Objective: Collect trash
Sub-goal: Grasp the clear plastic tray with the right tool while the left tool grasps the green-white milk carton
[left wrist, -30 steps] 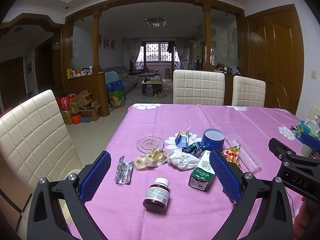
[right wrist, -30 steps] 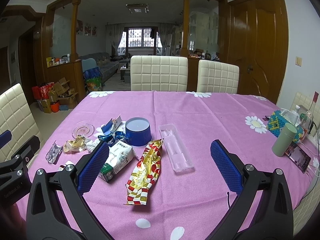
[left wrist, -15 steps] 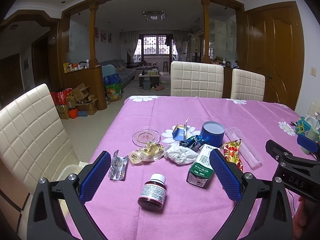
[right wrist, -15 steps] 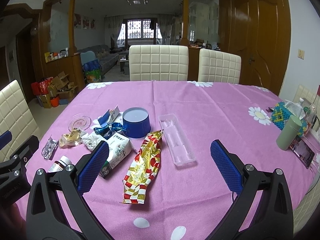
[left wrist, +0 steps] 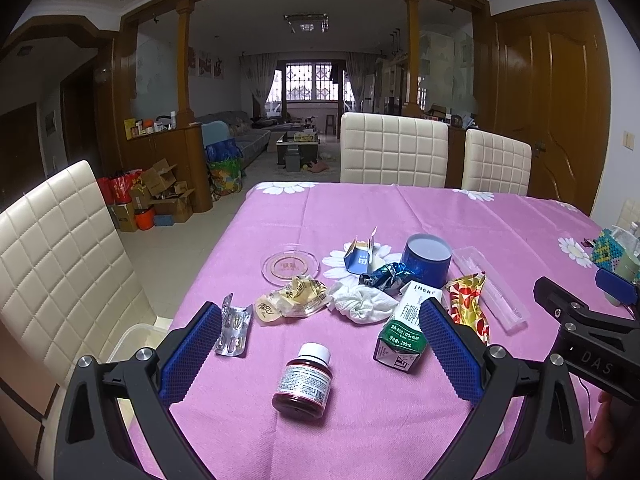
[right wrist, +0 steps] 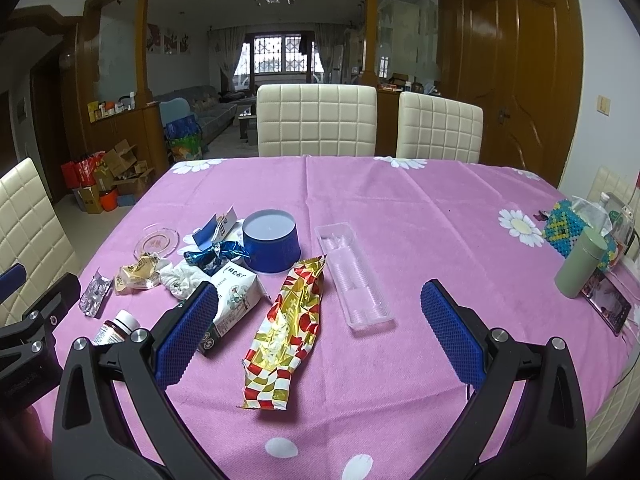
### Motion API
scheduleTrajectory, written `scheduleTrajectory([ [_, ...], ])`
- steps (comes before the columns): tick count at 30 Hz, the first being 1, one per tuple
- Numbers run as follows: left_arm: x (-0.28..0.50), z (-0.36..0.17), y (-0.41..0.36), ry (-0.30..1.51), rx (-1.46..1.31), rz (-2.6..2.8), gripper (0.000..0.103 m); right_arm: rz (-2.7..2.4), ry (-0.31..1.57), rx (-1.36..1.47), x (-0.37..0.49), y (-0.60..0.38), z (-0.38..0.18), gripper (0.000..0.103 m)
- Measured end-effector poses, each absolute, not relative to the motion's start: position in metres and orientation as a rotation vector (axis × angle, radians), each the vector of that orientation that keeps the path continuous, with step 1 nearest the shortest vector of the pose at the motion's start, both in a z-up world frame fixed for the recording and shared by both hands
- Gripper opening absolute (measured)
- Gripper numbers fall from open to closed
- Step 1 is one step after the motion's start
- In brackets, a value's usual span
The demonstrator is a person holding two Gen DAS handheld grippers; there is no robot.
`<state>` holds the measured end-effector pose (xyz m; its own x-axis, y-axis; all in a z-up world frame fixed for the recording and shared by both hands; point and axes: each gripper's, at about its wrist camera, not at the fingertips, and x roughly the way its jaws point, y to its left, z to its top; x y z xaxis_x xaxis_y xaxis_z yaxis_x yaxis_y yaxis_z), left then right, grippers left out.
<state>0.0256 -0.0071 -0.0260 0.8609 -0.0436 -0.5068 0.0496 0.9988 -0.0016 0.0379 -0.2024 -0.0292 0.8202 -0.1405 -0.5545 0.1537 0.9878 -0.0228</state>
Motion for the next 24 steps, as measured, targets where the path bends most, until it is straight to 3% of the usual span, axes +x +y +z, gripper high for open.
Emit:
scheduleTrajectory([
  [5, 0.036, -0.034, -0.010, 0.569, 0.018, -0.072, 0.097, -0.184, 0.599, 0.022, 0.044, -0.211, -0.037, 0.100],
  [10, 0.064, -0.066, -0.022, 0.752, 0.038, -0.182, 0.097, -0.232, 0.656, 0.014, 0.051, -0.232, -0.064, 0.099],
  [14, 0.076, -0.091, -0.042, 0.846, 0.065, -0.250, 0.097, -0.245, 0.746, 0.035, 0.053, -0.249, -0.092, 0.092],
  [24, 0.100, -0.096, -0.090, 0.796, 0.201, -0.221, 0.097, -0.234, 0.801, 0.066, 0.084, -0.280, -0.114, 0.085],
])
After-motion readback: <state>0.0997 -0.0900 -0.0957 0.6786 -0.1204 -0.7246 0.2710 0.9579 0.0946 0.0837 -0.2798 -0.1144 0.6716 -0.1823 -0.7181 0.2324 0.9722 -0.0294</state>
